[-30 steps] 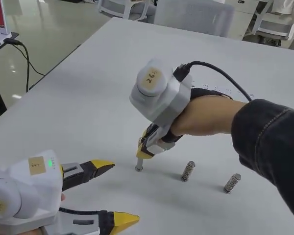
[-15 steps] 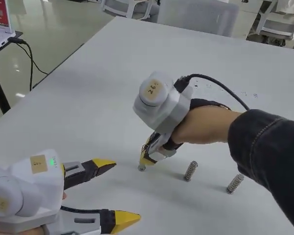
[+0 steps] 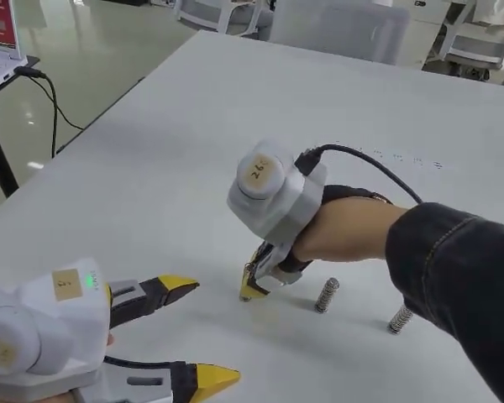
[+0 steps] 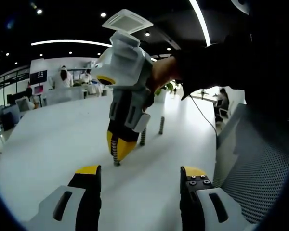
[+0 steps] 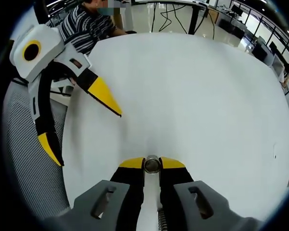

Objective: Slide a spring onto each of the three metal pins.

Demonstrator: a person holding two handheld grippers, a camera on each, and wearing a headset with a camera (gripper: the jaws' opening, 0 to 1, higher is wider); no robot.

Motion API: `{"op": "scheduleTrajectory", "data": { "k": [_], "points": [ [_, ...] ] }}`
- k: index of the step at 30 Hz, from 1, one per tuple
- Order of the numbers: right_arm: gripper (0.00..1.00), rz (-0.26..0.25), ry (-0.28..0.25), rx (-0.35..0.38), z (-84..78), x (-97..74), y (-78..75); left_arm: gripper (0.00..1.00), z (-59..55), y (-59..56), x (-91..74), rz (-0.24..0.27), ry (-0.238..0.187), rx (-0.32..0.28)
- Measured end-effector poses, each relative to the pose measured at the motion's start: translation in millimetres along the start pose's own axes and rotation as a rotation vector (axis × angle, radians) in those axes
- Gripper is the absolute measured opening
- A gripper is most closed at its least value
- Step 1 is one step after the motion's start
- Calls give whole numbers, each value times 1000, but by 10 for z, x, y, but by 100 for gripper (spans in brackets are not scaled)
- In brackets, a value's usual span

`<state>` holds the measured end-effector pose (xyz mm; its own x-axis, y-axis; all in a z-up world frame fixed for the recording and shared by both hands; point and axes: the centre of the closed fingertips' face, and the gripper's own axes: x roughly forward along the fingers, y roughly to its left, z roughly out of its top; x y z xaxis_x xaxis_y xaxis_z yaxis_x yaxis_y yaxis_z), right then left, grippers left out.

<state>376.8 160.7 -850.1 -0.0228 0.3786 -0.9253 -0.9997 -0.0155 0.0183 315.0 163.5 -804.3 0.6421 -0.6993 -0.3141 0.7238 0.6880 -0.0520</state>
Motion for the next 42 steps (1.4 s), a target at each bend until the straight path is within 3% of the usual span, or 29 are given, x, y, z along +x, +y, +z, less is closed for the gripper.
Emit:
{"op": "scheduleTrajectory", "data": {
  "k": [21, 32, 42],
  "points": [
    [10, 11, 13, 10, -89, 81, 67, 62, 13, -14, 23, -7, 8, 5],
    [23, 8, -19, 32, -163, 4, 48, 62, 16, -20, 40, -9, 9, 6],
    [38, -34, -52, 50, -246, -97, -58, 62, 28, -29, 57, -14, 9, 10]
  ]
}}
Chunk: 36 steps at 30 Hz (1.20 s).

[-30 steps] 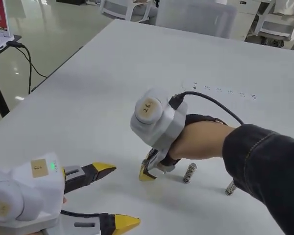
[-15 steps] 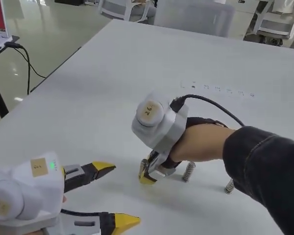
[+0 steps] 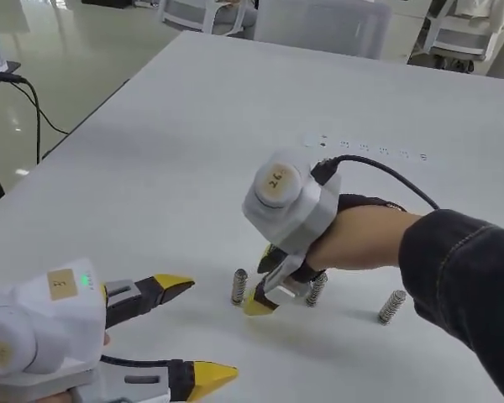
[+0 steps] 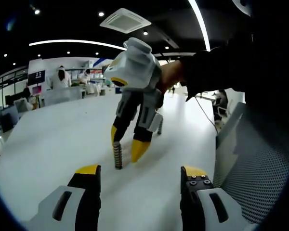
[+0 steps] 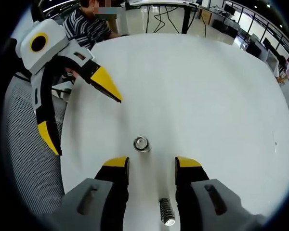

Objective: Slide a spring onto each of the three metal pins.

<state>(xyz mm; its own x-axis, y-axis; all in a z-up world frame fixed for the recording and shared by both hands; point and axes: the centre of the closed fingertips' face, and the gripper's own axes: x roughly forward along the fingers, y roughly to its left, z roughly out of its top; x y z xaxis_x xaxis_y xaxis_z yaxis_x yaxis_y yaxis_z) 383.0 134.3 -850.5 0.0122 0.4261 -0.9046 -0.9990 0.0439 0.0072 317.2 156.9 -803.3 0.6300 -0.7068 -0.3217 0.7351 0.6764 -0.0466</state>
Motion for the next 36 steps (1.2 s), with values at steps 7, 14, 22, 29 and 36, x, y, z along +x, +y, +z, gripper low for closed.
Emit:
{"op": "scheduleTrajectory", "data": {
  "k": [7, 14, 22, 29, 36],
  "points": [
    [55, -11, -22, 24, -92, -40, -37, 63, 15, -5, 6, -3, -1, 5],
    [62, -29, -43, 49, -165, -85, -97, 63, 24, -10, 15, -3, 0, 6],
    [77, -49, -94, 76, -198, -143, -145, 64, 36, -3, 26, -2, 0, 7],
    [92, -72, -115, 109, -263, -165, -181, 64, 38, -7, 37, -3, 2, 8],
    [99, -110, -164, 133, -289, -269, -254, 65, 46, 1, 40, -3, 2, 6]
  ]
}}
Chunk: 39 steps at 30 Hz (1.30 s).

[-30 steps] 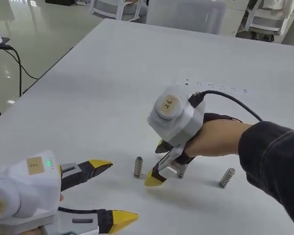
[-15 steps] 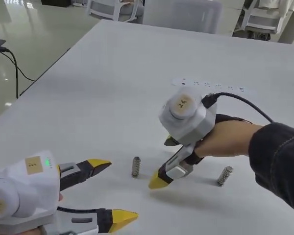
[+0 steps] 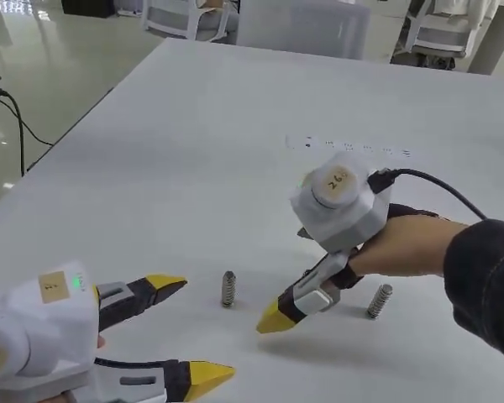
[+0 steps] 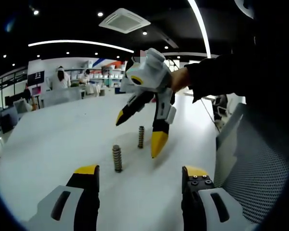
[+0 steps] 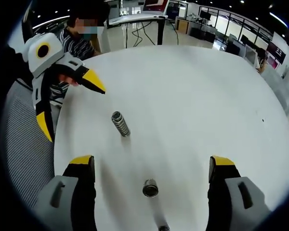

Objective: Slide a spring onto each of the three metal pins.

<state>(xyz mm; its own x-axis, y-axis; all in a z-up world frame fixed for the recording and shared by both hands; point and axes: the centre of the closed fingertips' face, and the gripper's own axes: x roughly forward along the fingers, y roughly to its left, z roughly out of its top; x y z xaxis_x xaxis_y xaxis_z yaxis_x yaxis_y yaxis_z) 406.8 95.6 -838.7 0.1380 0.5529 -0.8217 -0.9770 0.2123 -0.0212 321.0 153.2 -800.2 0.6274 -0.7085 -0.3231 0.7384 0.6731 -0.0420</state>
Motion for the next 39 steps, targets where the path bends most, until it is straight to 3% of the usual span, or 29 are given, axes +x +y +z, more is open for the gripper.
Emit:
{"op": "scheduleTrajectory", "data": {
  "k": [22, 31, 39],
  "points": [
    [99, -143, -145, 95, -188, -559, -305, 66, 41, 33, 49, 3, 1, -5],
    [99, -185, -200, 145, -372, -767, -326, 66, 61, 49, 61, 9, 5, -5],
    [99, -210, -246, 174, -535, -907, -246, 66, 83, 39, 77, 8, 7, 0]
  ]
}}
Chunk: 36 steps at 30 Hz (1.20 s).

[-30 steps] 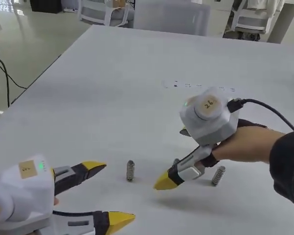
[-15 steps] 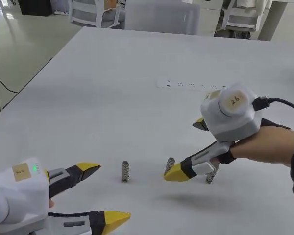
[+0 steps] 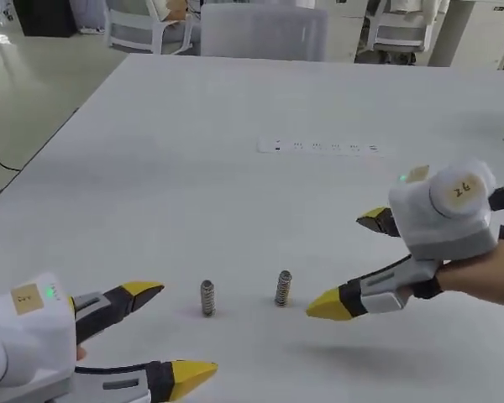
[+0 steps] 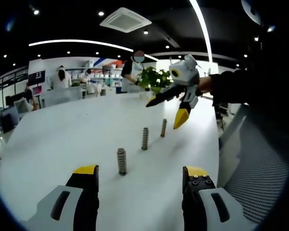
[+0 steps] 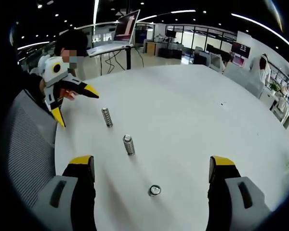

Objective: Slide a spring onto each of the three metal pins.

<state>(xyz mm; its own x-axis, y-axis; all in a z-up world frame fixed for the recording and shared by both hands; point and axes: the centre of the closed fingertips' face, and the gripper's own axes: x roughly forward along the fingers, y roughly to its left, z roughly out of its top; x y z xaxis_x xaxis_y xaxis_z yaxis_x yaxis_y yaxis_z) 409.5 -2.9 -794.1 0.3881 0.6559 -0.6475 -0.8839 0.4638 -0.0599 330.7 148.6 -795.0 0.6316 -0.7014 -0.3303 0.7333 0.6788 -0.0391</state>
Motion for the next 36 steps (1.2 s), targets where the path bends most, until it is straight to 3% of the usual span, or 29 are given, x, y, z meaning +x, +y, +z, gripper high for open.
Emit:
{"op": "scheduleTrajectory", "data": {
  "k": [23, 29, 36],
  "points": [
    [99, -7, -146, 26, -241, -284, 263, 66, 22, -7, -6, 0, -5, -19],
    [99, 0, -146, 26, -344, -302, 328, 66, 19, -8, -1, -2, -3, -17],
    [99, -17, -175, 38, -323, -318, 323, 67, 6, -5, 7, -3, -1, -20]
  ]
}}
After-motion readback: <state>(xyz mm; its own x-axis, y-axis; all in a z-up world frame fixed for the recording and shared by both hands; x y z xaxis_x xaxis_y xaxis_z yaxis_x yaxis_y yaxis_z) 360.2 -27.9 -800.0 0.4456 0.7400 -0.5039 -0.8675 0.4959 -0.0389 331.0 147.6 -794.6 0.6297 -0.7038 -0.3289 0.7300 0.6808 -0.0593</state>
